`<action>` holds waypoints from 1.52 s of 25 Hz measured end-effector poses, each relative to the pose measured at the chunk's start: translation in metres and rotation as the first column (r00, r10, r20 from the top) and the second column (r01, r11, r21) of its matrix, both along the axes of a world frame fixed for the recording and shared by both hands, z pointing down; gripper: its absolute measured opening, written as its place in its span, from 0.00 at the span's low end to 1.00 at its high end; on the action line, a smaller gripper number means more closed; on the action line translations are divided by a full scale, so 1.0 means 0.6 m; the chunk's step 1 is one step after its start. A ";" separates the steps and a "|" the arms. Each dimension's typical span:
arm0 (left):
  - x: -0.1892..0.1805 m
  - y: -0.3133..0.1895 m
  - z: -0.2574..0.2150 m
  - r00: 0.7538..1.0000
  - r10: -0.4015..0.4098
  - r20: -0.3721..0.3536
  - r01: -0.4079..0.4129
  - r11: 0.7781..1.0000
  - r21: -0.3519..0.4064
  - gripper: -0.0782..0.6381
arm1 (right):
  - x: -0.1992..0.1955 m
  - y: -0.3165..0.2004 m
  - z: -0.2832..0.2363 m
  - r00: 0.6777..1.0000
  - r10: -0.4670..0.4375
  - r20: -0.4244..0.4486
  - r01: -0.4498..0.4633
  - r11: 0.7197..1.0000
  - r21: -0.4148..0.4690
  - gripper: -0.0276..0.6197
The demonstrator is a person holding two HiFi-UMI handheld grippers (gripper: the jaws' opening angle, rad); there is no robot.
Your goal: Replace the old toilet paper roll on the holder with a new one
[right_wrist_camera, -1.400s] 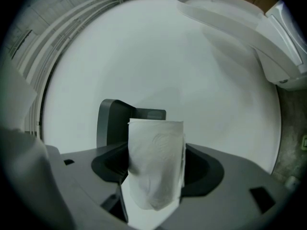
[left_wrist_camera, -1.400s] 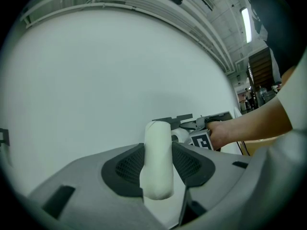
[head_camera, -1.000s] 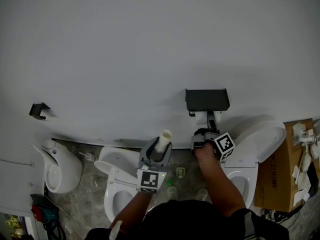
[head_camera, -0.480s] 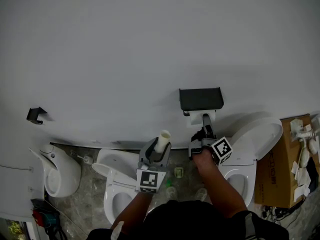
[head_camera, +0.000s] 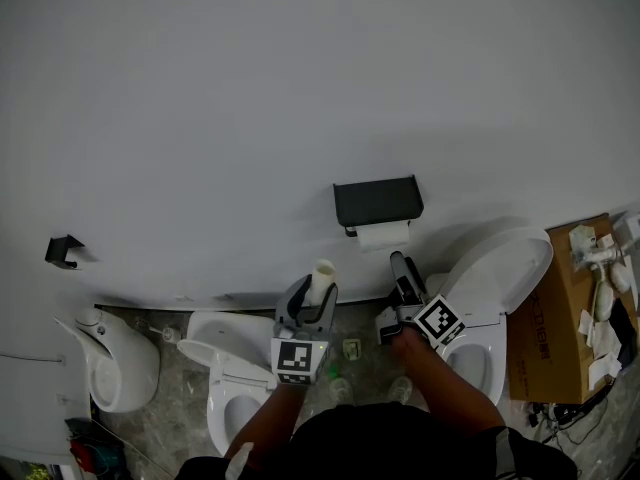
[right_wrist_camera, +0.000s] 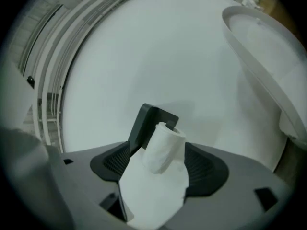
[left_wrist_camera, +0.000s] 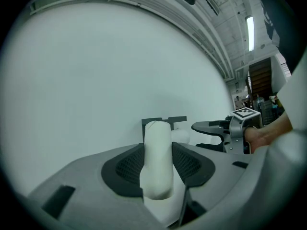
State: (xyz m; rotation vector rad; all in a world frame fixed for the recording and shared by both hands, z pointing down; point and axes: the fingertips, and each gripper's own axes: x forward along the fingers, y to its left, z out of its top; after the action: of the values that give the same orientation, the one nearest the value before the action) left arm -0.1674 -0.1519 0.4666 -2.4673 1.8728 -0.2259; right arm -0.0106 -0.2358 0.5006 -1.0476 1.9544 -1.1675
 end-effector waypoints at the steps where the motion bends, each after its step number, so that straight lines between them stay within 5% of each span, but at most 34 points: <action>1: 0.005 -0.003 0.001 1.000 0.005 -0.006 -0.005 1.000 -0.002 0.36 | 0.003 0.005 -0.008 0.999 -0.012 -0.044 0.013 0.999 0.037 0.53; 7: 0.030 -0.013 -0.002 0.999 0.034 -0.024 -0.034 0.999 -0.006 0.36 | 0.016 0.027 -0.059 0.952 -0.021 -0.304 0.093 0.970 0.224 0.53; 16: 0.041 -0.014 -0.010 0.998 0.039 -0.040 -0.039 0.999 0.005 0.36 | 0.027 0.059 -0.116 0.768 0.089 -0.634 0.221 0.893 0.392 0.29; 24: 0.045 -0.010 -0.011 0.998 0.044 -0.049 -0.043 0.999 0.009 0.36 | 0.032 0.073 -0.137 0.637 0.200 -0.745 0.266 0.850 0.455 0.05; 33: 0.048 -0.012 -0.027 0.997 0.057 -0.052 -0.056 0.998 0.026 0.36 | 0.040 0.083 -0.130 0.554 0.246 -0.795 0.290 0.839 0.461 0.05; 38: 0.048 -0.012 -0.021 0.997 0.054 -0.058 -0.054 0.998 0.018 0.36 | 0.035 0.085 -0.139 0.460 0.307 -0.833 0.355 0.796 0.490 0.05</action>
State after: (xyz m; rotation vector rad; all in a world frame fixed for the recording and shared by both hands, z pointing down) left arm -0.1387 -0.1593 0.4542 -2.5370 1.8187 -0.1374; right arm 0.0104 -0.1850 0.4172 -1.3777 2.8485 0.2761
